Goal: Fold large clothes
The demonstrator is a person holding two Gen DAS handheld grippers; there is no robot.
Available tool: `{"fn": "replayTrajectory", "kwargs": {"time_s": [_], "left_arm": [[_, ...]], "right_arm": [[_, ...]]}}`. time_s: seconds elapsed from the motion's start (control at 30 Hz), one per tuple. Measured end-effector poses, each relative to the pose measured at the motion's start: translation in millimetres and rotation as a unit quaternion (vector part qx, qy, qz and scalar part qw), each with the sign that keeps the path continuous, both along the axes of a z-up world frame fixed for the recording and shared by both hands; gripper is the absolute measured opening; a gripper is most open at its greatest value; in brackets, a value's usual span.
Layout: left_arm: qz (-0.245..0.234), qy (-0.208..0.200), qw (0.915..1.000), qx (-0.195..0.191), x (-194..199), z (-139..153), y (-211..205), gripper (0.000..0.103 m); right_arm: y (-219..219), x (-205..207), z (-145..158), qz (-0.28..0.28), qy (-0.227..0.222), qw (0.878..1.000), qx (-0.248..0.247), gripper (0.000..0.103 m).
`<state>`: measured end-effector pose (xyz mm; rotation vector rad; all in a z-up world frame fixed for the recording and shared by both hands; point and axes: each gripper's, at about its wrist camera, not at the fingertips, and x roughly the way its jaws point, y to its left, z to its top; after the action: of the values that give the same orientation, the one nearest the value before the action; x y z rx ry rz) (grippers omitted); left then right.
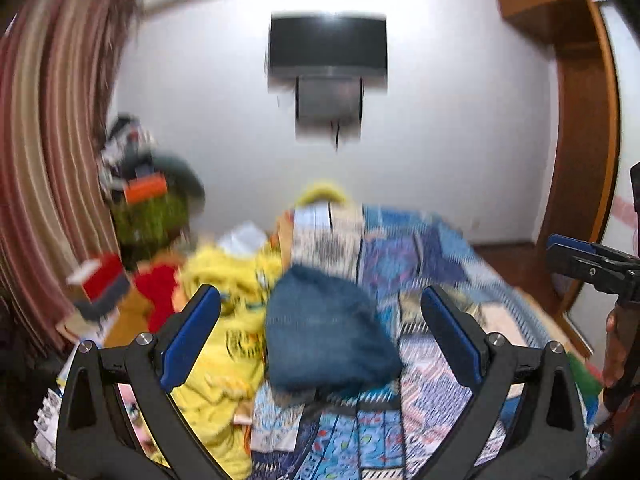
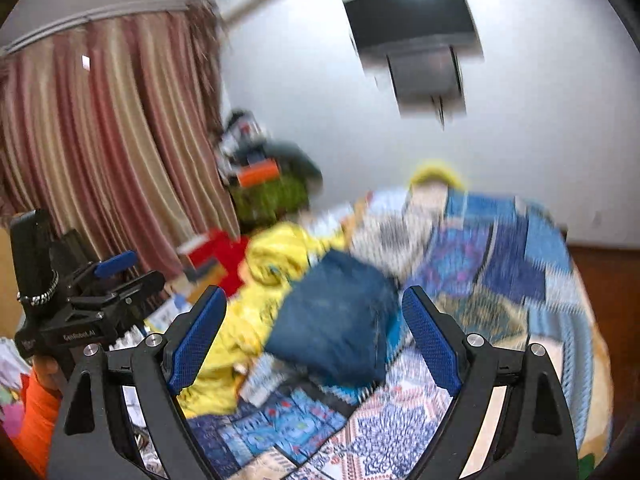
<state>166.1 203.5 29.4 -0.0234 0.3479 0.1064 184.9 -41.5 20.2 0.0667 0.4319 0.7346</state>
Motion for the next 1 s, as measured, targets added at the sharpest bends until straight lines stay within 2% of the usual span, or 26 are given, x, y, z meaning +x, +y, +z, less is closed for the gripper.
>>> {"fn": "replayTrajectory", "kwargs": {"time_s": [0.13,0.27,0.37,0.57,0.7,1.0], "left_arm": [[0.016,-0.066,0.9974,0.023,-49,17,-25,0.101],[0.042,-0.114,0.9916,0.045,-90,20,-46,0.102],[0.045,-0.133,0.9893,0.041,-111,17,-55,0.102],[0.041,-0.138,0.9893,0.026,-125,10,-61,0.103],[0.033,-0.132,0.9907,0.011,-127,6,-62,0.103],[0.037,-0.123,0.9917,-0.001,-124,1,-61,0.103]], "right_arm": [[-9,-53,22,-0.013,-0.073,0.997,0.031,0.088],[-14,-88,21,-0.027,-0.106,0.992,0.057,0.089],[-13,-107,17,-0.040,-0.117,0.990,0.061,0.097],[-9,-115,8,-0.069,-0.124,0.989,0.051,0.103],[-9,-118,7,-0.080,-0.126,0.988,0.034,0.103],[-16,-118,2,-0.084,-0.120,0.989,0.032,0.103]]}}
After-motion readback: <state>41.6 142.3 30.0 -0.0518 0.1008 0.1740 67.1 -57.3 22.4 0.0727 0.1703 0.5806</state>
